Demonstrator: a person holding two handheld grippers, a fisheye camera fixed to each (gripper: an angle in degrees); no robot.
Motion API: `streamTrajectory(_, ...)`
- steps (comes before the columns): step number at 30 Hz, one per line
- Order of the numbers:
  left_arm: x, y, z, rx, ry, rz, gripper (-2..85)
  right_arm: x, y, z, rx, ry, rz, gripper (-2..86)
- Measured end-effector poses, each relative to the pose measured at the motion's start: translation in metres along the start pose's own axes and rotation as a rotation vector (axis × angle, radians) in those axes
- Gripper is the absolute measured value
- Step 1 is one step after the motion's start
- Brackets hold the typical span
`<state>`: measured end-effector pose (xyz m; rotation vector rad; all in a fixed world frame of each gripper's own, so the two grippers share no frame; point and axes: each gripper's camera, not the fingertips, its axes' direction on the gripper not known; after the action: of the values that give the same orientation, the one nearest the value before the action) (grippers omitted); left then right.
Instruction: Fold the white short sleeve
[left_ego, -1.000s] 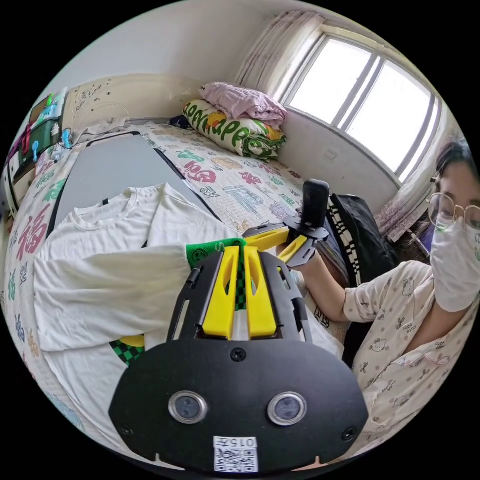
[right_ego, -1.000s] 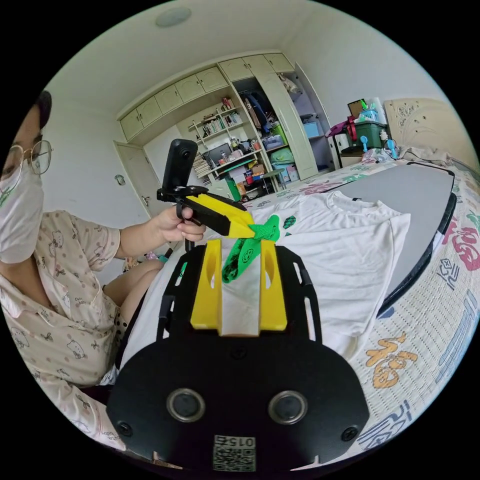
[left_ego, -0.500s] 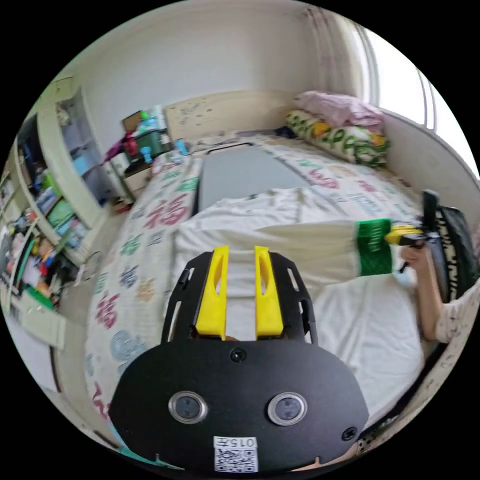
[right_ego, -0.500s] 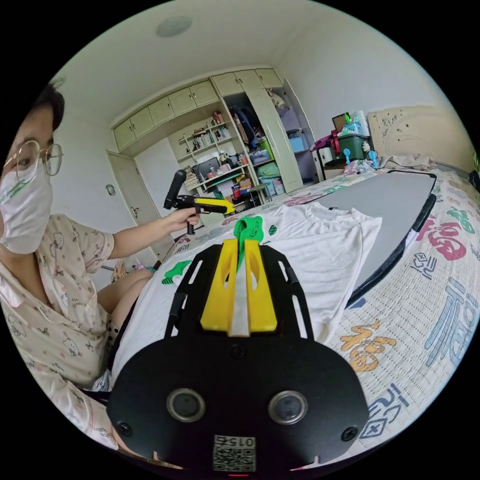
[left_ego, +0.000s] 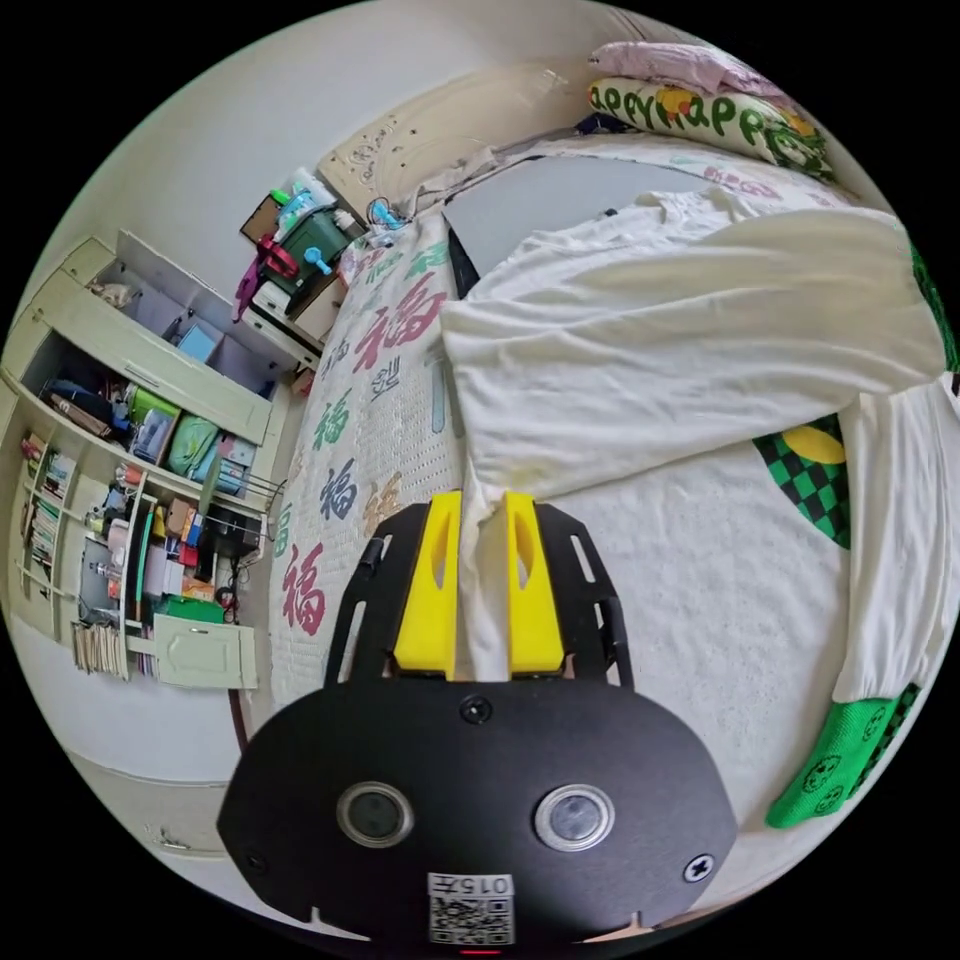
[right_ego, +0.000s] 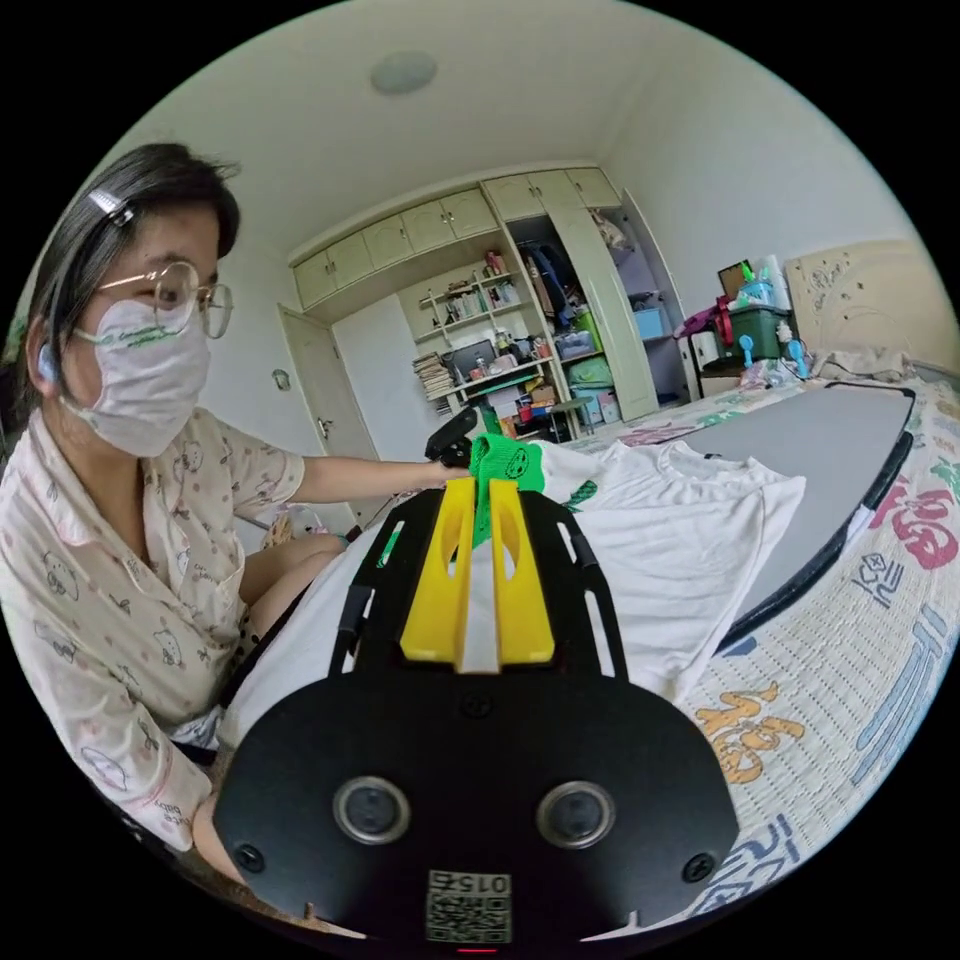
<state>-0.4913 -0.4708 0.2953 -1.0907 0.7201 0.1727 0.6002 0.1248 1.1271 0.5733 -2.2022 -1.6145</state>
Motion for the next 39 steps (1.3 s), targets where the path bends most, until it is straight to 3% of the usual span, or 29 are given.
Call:
streamTrajectory(5, 0.008, -0.012, -0.014, 0.003, 0.020, 0.027, 1.1, -0.025, 0.000, 0.003, -0.028, -0.068, -0.184, 1.6)
streamTrajectory(14, 0.005, -0.014, -0.039, -0.019, 0.008, 0.029, 0.1, -0.019, -0.008, 0.025, -0.218, -0.218, -0.258, 3.0)
streamTrajectory(16, -0.001, -0.015, -0.045, -0.005, 0.047, 0.011, 0.1, -0.010, -0.014, 0.019, -0.171, -0.155, -0.212, 4.9)
streamTrajectory(19, -0.020, -0.014, -0.062, 0.050, 0.114, -0.057, 0.2, 0.033, -0.027, 0.013, -0.056, -0.049, 0.038, 9.1)
streamTrajectory(22, -0.028, -0.016, -0.062, 0.054, 0.183, -0.088, 0.4, 0.062, -0.039, 0.057, -0.277, 0.040, 0.213, 13.0)
streamTrajectory(29, -0.037, -0.023, -0.039, 0.040, 0.211, -0.165, 0.5, 0.063, -0.062, 0.126, -0.492, 0.062, 0.199, 6.2)
streamTrajectory(39, -0.047, -0.034, -0.002, -0.019, 0.203, -0.171, 0.0, 0.089, -0.074, 0.100, -0.438, 0.089, 0.273, 0.3)
